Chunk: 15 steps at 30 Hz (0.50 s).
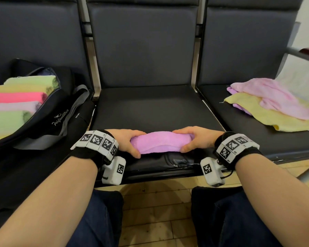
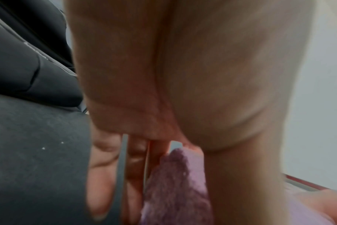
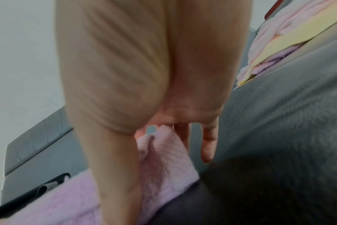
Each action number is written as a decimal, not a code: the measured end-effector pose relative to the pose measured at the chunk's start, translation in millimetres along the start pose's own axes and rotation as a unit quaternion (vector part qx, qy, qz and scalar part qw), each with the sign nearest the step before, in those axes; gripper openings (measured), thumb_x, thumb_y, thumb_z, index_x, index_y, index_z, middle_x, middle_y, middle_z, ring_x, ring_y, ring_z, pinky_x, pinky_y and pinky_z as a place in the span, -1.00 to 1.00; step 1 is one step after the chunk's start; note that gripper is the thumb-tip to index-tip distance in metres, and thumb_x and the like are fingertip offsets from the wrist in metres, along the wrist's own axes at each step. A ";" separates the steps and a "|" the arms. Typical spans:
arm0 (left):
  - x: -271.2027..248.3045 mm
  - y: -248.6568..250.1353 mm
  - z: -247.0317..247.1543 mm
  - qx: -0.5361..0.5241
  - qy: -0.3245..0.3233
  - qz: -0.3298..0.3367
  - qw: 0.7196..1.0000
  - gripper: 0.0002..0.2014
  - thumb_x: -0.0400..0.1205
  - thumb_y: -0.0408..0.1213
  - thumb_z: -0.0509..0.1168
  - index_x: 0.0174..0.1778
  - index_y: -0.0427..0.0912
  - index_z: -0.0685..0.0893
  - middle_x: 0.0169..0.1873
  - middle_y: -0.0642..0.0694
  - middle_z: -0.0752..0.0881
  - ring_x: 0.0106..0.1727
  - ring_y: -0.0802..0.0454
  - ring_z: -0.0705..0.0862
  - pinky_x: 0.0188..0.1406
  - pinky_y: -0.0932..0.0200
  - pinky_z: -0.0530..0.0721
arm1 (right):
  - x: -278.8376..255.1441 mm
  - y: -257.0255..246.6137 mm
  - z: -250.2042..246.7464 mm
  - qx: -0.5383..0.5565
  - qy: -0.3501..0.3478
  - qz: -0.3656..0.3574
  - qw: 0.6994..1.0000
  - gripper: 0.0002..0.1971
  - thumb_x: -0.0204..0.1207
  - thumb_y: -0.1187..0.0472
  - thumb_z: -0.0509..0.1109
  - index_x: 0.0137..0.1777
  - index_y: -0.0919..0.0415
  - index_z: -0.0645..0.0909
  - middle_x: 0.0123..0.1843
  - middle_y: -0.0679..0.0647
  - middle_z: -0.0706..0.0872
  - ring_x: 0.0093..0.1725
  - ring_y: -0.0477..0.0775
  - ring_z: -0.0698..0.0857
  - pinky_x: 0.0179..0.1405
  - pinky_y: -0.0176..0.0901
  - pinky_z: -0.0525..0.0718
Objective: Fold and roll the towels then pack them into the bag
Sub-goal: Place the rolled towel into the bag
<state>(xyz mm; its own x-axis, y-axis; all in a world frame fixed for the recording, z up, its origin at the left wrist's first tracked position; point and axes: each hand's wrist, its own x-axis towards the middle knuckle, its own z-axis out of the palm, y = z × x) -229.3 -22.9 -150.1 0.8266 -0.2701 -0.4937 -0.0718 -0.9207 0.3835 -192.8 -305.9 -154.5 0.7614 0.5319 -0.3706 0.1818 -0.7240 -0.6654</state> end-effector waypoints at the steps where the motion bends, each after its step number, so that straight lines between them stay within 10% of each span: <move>1: 0.1 0.3 0.2 0.005 0.004 -0.001 1.000 -0.16 0.41 -0.02 0.54 0.57 0.20 0.27 0.35 0.14 0.48 0.37 0.05 0.48 0.38 0.12 0.42 | 0.0 -0.4 0.6 0.006 -0.004 -0.006 1.000 -0.31 0.41 0.33 0.57 0.53 0.07 0.43 0.21 -0.24 0.52 0.33 -0.05 0.49 0.36 -0.23 0.43; 5: 3.2 2.1 4.7 -0.007 0.047 0.003 0.999 -0.35 0.46 -0.14 0.50 0.46 0.06 0.41 0.20 0.01 0.61 0.18 0.01 0.62 0.28 0.06 0.56 | 2.6 2.0 3.1 -0.003 0.003 -0.006 1.000 -0.33 0.42 0.33 0.55 0.53 0.03 0.44 0.28 -0.13 0.55 0.31 -0.02 0.54 0.32 -0.21 0.47; 11: -1.9 5.0 -7.6 -0.137 0.121 0.030 0.983 -0.70 0.57 -0.34 0.40 0.15 -0.17 0.46 -0.52 -0.03 0.72 -0.58 0.12 0.61 -0.48 0.25 0.59 | 7.9 9.8 -3.0 0.003 0.161 -0.034 0.986 -0.33 0.43 0.28 0.52 0.52 0.14 0.35 0.30 0.13 0.61 0.21 0.07 0.64 0.22 -0.15 0.60; 15: -8.8 10.4 -16.3 -0.389 0.164 0.066 0.904 -0.63 0.58 -0.59 0.33 0.19 -0.15 0.44 -0.20 -0.18 0.69 -0.54 0.13 0.68 -0.62 0.35 0.57 | -1.2 0.3 -10.2 0.163 0.220 -0.058 0.960 -0.41 0.47 0.33 0.51 0.44 0.16 0.35 0.08 0.20 0.69 -0.01 0.13 0.73 -0.09 -0.04 0.77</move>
<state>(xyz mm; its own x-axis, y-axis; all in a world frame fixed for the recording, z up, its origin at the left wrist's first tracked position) -228.2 -25.5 -129.1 0.9698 -0.1474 -0.1944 0.1270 -0.3755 0.9181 -187.3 -311.2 -147.6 0.9500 0.3117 -0.0197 0.1319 -0.4576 -0.8793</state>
